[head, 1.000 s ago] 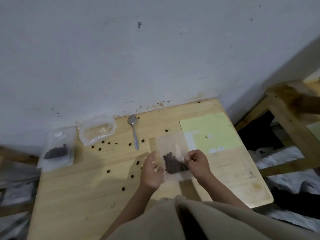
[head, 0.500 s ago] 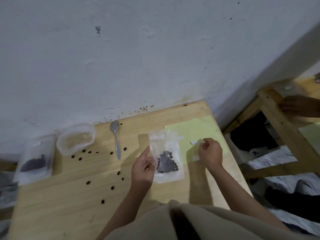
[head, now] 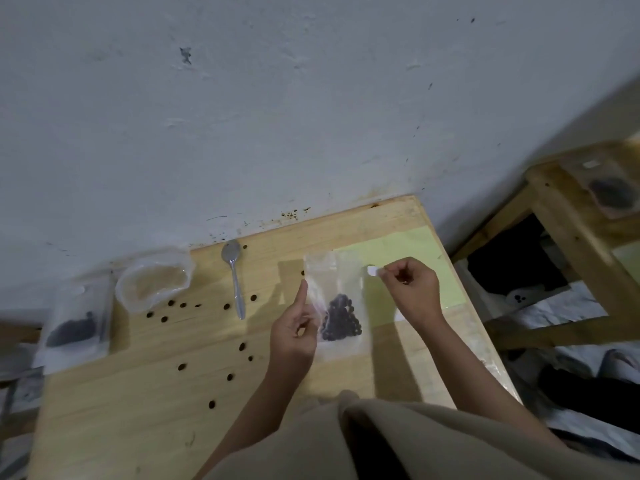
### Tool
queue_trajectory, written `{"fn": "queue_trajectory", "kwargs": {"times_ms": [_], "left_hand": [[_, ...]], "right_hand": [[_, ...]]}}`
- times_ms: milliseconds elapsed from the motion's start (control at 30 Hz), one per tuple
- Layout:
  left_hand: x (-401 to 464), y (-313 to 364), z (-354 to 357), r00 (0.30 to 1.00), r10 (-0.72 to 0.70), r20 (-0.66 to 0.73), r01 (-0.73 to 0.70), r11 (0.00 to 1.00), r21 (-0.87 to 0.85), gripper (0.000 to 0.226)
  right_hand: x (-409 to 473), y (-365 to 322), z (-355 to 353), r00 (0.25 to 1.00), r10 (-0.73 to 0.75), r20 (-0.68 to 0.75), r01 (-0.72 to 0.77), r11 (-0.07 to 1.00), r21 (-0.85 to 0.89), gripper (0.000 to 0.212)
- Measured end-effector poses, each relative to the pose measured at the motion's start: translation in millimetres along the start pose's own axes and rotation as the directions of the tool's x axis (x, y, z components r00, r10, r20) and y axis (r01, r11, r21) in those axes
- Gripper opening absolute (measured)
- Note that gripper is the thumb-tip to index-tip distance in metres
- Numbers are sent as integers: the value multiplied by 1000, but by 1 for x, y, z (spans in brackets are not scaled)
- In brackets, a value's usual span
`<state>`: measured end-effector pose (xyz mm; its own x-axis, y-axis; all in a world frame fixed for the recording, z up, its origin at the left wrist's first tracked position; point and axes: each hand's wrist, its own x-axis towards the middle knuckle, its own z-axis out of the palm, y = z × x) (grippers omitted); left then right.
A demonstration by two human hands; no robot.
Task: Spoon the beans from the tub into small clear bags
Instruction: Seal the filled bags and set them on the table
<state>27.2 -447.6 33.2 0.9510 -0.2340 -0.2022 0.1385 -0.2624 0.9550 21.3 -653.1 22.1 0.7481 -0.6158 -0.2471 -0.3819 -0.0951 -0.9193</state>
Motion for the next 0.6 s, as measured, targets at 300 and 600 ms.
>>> {"fn": "queue_trajectory", "kwargs": {"times_ms": [300, 600], "left_hand": [[-18, 22, 1, 983, 177, 49, -179, 983, 51, 64], [-39, 33, -22, 961, 277, -24, -276, 960, 46, 62]], "right_hand": [[-33, -39, 26, 993, -78, 84, 68, 991, 117, 20], [-62, -55, 36, 995, -23, 92, -3, 960, 281, 21]]}}
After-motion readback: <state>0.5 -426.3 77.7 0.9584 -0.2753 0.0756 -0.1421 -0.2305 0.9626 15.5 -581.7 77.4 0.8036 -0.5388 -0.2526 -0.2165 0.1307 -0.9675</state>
